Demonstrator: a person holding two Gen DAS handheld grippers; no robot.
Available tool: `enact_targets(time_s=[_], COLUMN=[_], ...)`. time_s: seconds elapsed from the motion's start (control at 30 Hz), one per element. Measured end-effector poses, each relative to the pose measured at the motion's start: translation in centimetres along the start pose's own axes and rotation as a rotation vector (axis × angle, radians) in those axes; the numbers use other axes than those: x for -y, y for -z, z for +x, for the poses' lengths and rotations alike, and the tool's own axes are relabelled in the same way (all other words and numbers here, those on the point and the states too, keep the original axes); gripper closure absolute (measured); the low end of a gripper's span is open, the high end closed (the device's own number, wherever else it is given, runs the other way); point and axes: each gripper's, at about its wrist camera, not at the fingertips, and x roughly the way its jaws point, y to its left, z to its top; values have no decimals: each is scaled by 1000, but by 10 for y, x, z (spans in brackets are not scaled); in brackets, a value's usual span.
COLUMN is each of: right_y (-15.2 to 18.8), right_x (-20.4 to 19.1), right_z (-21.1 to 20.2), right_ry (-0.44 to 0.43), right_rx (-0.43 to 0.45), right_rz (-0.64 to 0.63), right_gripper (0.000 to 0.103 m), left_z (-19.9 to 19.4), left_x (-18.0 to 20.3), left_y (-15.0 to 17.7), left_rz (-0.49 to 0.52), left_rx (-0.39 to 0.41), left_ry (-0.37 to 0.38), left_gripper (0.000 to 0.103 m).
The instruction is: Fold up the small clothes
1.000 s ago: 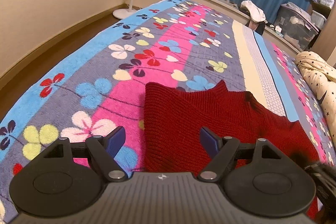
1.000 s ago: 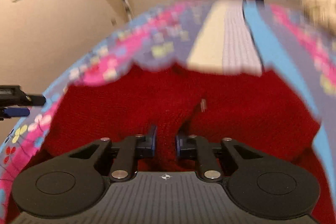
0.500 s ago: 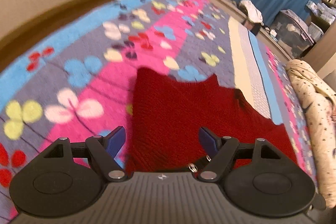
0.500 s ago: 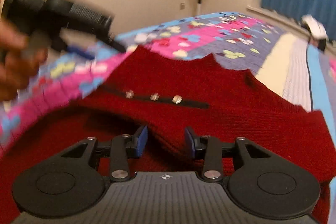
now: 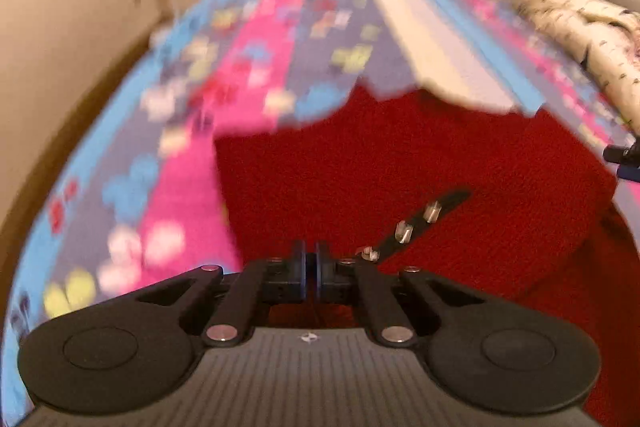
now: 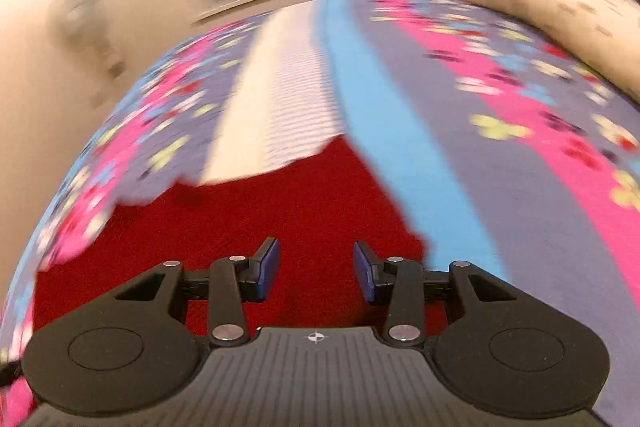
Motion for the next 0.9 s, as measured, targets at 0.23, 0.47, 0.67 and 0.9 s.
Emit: enact_targets(time_s=[0.23,0.47,0.67,0.9], right_y=[-4,16,16,16], right_x=[47,47,48,49], right_z=[-6,-6,26,35], right_ry=[93,-39,-92,-142], right_rx=[72,-36,-109,-75], right_rz=[302,419,419,434], right_gripper=[60,60,53,89], left_z=[-15,-4,1,6], left_x=[-26,-28,-8,-1], left_y=[-14,-7,-3,2], left_rz=[-111,-167,-103,-86], left_rx=[192,105,74,60], left_ry=[-58,-58,44,58], left_gripper=[97,93,78,69])
